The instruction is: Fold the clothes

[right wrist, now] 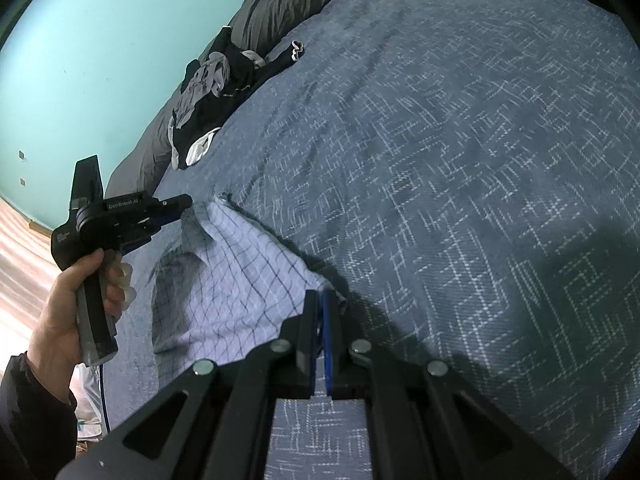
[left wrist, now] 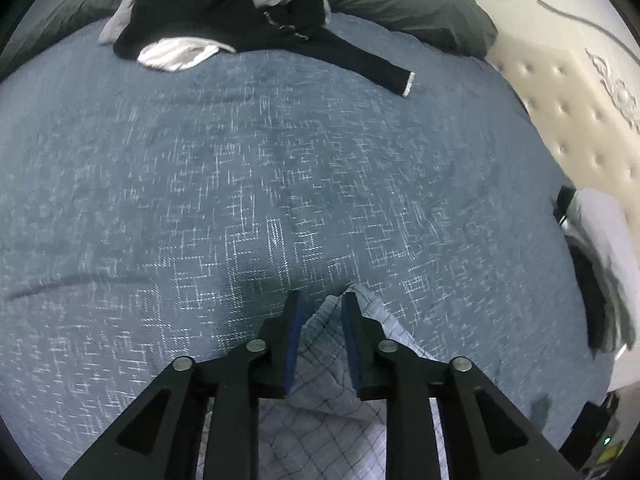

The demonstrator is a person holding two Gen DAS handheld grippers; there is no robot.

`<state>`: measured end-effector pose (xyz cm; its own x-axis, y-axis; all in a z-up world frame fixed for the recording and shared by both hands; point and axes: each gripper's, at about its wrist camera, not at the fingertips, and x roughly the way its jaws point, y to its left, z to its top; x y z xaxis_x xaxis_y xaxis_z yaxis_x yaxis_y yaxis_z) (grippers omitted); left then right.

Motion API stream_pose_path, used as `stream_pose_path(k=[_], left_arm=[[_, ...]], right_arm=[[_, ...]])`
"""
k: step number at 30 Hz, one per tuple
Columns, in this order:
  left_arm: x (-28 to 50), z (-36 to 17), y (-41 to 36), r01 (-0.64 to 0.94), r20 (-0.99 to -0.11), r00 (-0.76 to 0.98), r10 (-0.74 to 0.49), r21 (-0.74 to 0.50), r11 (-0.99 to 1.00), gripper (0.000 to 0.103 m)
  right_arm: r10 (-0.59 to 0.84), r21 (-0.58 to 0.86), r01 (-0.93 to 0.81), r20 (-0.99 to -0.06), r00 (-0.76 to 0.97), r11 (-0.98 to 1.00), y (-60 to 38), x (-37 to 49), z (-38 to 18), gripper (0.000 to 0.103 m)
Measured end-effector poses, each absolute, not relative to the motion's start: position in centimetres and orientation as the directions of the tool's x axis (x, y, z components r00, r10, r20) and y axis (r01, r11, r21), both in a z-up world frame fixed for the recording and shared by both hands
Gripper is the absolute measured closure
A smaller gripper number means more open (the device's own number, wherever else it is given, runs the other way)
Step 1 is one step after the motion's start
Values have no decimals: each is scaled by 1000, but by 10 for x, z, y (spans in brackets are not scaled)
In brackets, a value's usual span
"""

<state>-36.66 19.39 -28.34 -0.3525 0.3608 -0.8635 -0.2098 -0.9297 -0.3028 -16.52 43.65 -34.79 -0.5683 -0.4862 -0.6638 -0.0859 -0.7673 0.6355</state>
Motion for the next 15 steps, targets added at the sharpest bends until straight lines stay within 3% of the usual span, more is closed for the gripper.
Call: stream_pose_path(k=[9,15], left_arm=[[-378,-293,182,-139,-842,-337,421,-398,-907,80],[-376,-296,193,-176,-859,-320,399,-360,-916,80]], right_arm=[[-488,641,-89,-660,-571,-763,438,-164,-348,101],[-487,639,-90,-662,-569,-764,440,-164,-349,101]])
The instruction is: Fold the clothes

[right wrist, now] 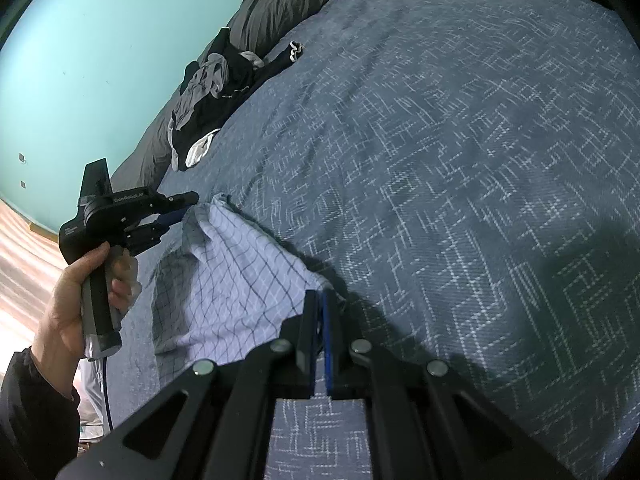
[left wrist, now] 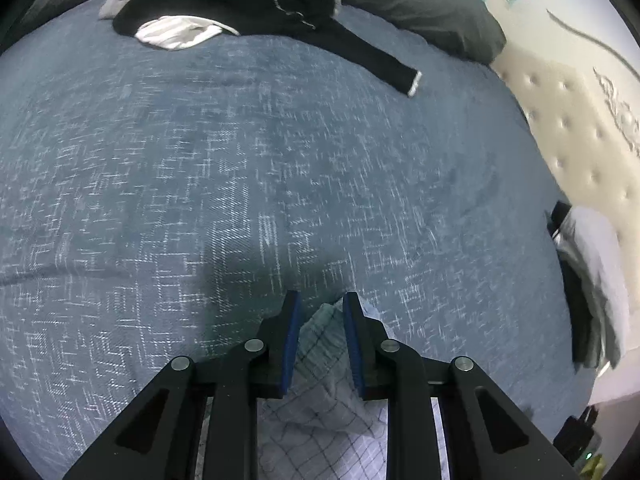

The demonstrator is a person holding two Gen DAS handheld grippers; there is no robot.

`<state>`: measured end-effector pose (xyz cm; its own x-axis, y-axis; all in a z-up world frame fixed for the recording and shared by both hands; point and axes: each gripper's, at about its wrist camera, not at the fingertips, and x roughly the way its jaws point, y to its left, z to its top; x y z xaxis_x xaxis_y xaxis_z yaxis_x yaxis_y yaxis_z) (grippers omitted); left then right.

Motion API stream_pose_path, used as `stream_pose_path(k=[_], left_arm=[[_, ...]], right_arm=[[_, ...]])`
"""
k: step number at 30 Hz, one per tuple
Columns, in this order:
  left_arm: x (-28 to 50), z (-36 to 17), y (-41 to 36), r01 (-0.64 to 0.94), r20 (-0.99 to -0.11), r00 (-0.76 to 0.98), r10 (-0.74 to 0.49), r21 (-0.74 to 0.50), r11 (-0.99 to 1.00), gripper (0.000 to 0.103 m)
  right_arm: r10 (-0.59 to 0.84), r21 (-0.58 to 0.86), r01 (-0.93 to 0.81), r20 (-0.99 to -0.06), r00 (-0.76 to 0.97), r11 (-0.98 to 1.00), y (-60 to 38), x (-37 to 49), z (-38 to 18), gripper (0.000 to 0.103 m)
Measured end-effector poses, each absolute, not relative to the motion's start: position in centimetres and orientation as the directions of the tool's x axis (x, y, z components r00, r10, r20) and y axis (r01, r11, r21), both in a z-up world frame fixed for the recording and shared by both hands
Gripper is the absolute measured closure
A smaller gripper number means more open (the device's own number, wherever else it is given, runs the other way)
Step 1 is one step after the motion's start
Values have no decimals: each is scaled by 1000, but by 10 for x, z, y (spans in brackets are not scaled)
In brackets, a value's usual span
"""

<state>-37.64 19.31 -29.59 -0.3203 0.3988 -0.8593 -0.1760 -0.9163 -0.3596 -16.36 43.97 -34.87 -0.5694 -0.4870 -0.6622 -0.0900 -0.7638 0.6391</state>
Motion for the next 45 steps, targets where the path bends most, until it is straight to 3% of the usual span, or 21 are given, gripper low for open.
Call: stream_pose_path(k=[3,5,8,19,45], left_arm=[[-373,-297,198,-193,-869,-319,379,-332,-923,83],[-370,-296,199,-204,-870,-329,368,-315,-927,94],[-367,-291,198,-216,-865,-348,361,-300,-929,99],[-369,-263,209,-287,-827,-426,366,-260,-922,100],[-375,-302,200,-262,-876,-350,332,-249,-932,98]], right_arm=[[-486,640,-94,-663,-570,-763,441,-163,-349,101],[-485,640,-96,-663,-570,-762,441,-163,-348,101],[-485,639,-95,-664,-569,-763,442,-163,-348,101],[-480,634,-94,-666,-571,-767,442,-161,-347,101],[-485,642,-99,-663,-570,-760,444,-160,-349,101]])
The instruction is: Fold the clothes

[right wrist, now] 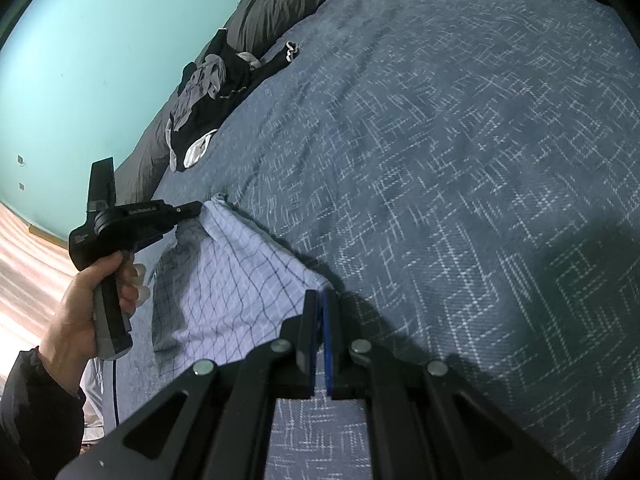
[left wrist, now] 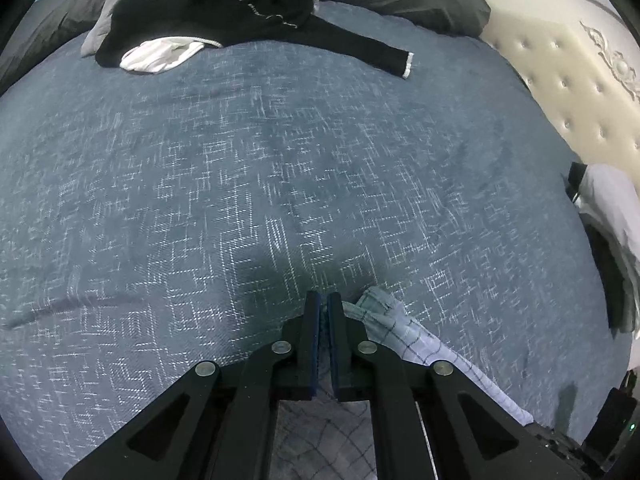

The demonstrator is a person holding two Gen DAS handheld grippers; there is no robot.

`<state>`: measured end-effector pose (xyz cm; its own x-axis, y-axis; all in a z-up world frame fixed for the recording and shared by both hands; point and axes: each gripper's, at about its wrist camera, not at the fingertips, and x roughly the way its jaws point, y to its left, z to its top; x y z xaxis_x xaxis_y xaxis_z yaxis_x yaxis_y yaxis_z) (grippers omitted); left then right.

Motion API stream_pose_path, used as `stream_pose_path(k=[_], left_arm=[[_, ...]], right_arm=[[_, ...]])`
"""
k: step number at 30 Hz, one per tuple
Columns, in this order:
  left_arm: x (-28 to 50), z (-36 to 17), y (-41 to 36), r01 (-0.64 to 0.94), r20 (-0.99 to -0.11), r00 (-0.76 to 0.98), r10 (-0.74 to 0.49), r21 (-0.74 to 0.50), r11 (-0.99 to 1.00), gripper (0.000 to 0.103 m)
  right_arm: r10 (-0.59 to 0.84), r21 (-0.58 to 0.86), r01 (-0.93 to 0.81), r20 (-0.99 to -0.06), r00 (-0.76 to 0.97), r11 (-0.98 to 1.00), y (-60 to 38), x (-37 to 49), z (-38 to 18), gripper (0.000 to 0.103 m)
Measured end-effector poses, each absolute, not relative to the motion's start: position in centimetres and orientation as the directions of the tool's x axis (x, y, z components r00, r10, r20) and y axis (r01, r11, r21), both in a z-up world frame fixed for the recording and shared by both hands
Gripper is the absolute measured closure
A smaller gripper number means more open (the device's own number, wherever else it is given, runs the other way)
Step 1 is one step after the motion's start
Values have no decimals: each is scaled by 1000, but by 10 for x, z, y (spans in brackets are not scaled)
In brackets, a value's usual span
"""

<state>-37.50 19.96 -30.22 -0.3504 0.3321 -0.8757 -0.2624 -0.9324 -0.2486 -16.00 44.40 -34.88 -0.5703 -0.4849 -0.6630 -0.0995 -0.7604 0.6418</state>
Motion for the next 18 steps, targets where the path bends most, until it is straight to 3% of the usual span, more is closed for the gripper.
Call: stream_pose_path(k=[8,18], left_arm=[[-379,-294,194,-228,-860,-353,368,-302,-925,82],[-384,-303,208,-240,-861,-316,400,-335,-911,83]], right_arm=[[-487,646,-101,-660,-571,-757,444,-160,-349,101],[-488,647,-103,-661,-571,-756,444,-160,-349,101]])
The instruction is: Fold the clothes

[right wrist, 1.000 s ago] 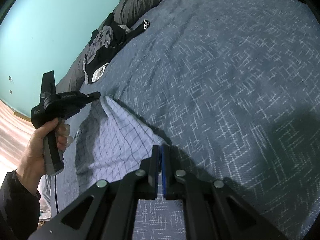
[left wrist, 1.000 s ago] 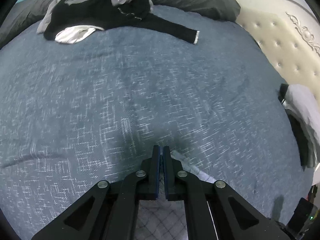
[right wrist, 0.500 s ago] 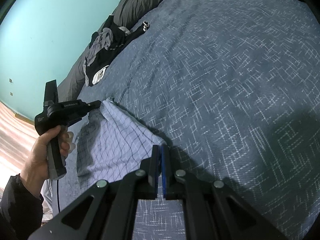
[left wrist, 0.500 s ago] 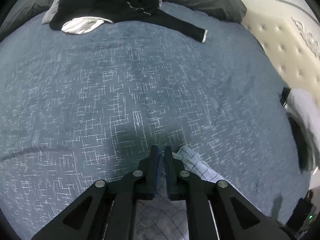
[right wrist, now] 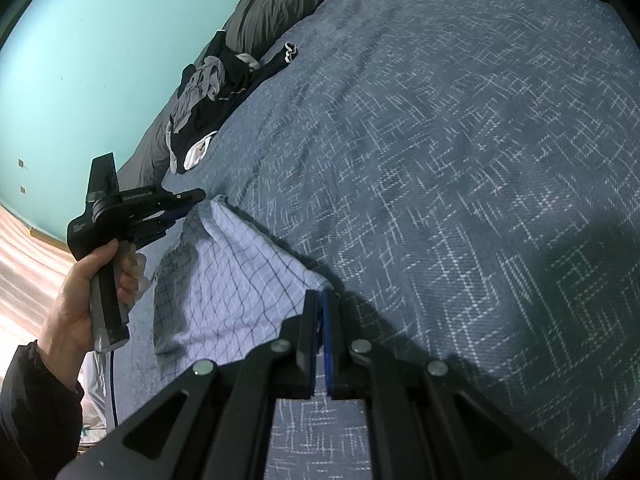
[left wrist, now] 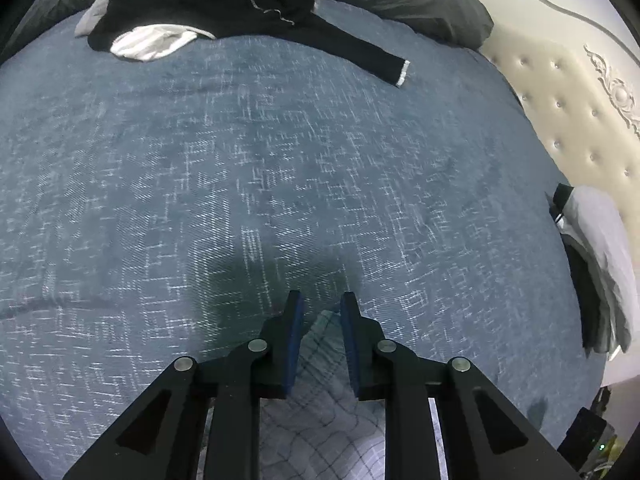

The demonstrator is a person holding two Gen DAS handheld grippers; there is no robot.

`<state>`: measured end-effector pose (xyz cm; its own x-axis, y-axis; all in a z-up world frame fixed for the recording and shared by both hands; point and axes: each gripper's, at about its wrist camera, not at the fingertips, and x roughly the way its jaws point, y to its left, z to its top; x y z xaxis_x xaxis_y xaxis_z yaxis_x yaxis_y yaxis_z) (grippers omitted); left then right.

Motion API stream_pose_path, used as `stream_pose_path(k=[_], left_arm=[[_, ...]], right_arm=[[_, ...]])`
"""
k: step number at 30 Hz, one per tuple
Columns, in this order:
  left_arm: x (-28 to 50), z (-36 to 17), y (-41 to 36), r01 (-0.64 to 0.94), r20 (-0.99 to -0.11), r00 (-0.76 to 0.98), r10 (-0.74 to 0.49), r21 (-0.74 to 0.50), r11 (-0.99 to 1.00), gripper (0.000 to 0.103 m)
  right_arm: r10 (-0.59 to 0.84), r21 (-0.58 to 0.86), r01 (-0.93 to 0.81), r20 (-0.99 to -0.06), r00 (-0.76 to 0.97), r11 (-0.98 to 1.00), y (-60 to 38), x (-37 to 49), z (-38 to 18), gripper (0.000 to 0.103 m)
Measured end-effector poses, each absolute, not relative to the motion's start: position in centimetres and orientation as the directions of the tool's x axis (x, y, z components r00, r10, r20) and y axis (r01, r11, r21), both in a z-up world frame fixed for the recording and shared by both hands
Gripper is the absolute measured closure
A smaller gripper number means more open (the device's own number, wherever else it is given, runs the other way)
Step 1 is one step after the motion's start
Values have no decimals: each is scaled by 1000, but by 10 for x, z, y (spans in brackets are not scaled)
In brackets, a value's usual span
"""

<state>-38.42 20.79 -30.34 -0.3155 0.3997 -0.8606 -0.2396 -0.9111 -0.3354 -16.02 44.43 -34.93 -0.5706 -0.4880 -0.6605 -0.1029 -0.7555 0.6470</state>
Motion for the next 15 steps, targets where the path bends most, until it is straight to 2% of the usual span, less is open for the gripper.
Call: stream_pose_path(k=[1,5,15], left_arm=[[-384,-304,209,-243,-861,-314,400,-335,-911,83],[-385,-304,212,-251,-863,-322,390,-319,-914,100],[-384,-278,221,-294,-829,-386,404,-304,-906,101]], right_arm=[[-488,647,-102,-661,-571,-756,444,-160,-349,101],[-488,647,-104,-661,-570,-756,445,-160,-349,101],[-483,644,-107,-663,-572,-757,445,-158,-348,101]])
